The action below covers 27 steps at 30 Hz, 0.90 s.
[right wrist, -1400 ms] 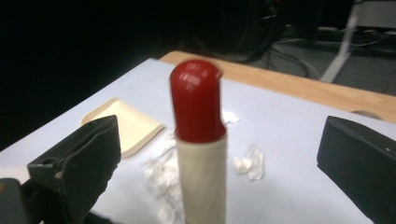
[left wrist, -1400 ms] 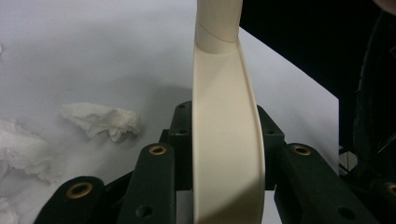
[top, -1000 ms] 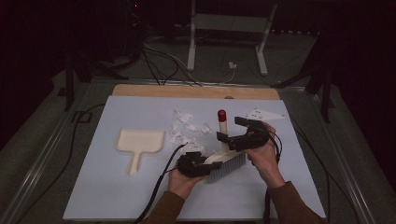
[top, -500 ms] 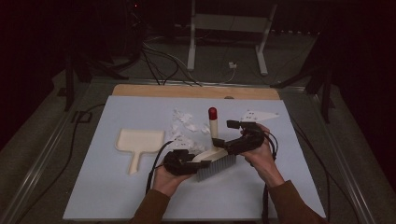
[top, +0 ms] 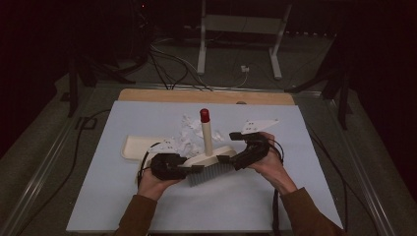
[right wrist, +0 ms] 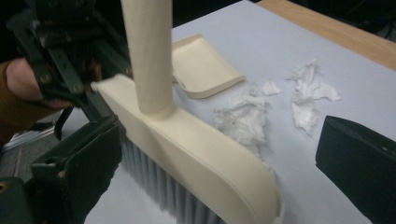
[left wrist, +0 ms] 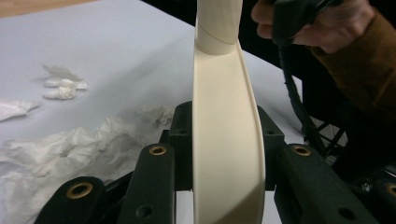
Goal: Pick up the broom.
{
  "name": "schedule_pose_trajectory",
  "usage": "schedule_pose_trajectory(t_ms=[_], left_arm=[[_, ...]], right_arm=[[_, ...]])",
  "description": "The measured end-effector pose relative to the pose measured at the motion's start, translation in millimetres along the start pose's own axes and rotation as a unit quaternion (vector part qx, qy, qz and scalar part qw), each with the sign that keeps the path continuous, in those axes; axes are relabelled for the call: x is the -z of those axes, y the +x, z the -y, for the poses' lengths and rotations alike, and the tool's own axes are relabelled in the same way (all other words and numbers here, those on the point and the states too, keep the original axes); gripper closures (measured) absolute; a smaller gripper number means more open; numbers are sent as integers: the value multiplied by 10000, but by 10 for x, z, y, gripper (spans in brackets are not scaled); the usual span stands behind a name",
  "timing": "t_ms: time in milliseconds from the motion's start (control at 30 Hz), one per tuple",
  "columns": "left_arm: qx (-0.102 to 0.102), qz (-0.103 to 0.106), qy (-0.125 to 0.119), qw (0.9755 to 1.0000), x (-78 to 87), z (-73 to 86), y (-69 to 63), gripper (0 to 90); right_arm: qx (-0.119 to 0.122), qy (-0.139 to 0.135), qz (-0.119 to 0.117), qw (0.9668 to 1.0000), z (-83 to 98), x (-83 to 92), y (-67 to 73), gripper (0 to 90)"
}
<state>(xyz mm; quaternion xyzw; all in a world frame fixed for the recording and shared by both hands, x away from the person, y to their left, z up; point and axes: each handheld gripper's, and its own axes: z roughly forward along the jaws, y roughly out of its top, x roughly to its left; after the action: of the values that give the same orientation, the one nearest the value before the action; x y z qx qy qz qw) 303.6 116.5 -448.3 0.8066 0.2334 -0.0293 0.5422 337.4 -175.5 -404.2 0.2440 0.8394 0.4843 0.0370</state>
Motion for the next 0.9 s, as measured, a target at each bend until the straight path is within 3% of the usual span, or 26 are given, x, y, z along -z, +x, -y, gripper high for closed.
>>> schedule_pose_trajectory(t_ms=[200, 333, 433, 500, 567, 800, 867, 900], left_arm=[[-123, 230, -10, 9997, 116, 21, 44, 695], [-224, 457, 62, 9987, 146, 35, 57, 695], [-292, 591, 151, 9977, 144, 38, 47, 695], [-325, 605, 194, 9974, 140, 44, 46, 695], [-331, 699, 209, 9968, 137, 55, 48, 695], [-367, 938, 275, 9945, 106, 72, 44, 694], [-359, 931, 286, 9946, 93, 83, 50, 685], [-328, 842, 273, 9955, 85, 87, 53, 672]], right_arm=[[44, 210, -282, 9994, -31, -119, 20, 19], [153, 408, -474, 9979, -58, -204, 56, 70], [314, 631, -716, 9949, -66, -267, 95, 164], [488, 866, -1038, 9896, -53, -319, 134, 284], [556, 918, -1134, 9877, -46, -329, 144, 316], [723, 1205, -1902, 9716, -15, -384, 156, 562], [722, 1207, -2093, 9677, 3, -386, 142, 616], [717, 1216, -2095, 9676, 13, -389, 140, 631]])
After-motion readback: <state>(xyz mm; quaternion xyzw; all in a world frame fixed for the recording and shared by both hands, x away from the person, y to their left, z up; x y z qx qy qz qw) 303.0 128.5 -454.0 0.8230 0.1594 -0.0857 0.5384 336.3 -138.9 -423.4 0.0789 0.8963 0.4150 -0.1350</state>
